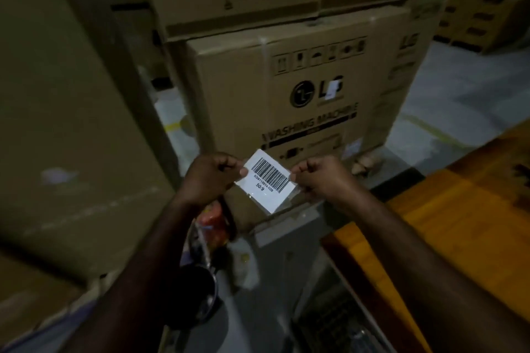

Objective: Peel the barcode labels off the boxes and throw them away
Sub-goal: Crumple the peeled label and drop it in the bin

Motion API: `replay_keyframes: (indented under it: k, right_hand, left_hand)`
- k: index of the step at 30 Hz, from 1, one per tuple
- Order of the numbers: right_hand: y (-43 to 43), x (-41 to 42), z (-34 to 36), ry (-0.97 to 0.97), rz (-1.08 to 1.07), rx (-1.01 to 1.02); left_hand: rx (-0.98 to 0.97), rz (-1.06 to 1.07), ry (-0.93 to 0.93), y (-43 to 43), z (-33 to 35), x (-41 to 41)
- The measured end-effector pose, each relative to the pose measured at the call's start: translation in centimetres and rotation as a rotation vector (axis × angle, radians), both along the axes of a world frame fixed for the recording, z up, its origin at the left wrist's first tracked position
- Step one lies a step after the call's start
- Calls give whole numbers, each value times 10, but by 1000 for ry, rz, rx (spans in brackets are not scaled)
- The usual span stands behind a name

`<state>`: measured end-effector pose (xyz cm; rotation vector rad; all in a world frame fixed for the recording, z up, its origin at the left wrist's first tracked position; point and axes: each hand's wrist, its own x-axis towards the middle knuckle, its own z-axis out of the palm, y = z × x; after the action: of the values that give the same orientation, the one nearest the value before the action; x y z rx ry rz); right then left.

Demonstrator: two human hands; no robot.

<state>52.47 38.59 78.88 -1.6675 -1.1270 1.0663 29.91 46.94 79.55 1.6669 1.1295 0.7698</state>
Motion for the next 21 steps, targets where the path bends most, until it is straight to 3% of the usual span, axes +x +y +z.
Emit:
replay_keyframes:
  k: [11, 16, 21]
  right_hand:
    - [45, -226, -63, -108, 377, -178]
    - [65, -287, -96, -189, 469, -150]
    - [92, -309, -142, -244, 435, -263]
  left_hand:
    - [-119, 448, 158, -40, -68, -232]
    - [-153, 502, 197, -48, -97, -291]
    - [-213, 549, 336, -39, -127, -320]
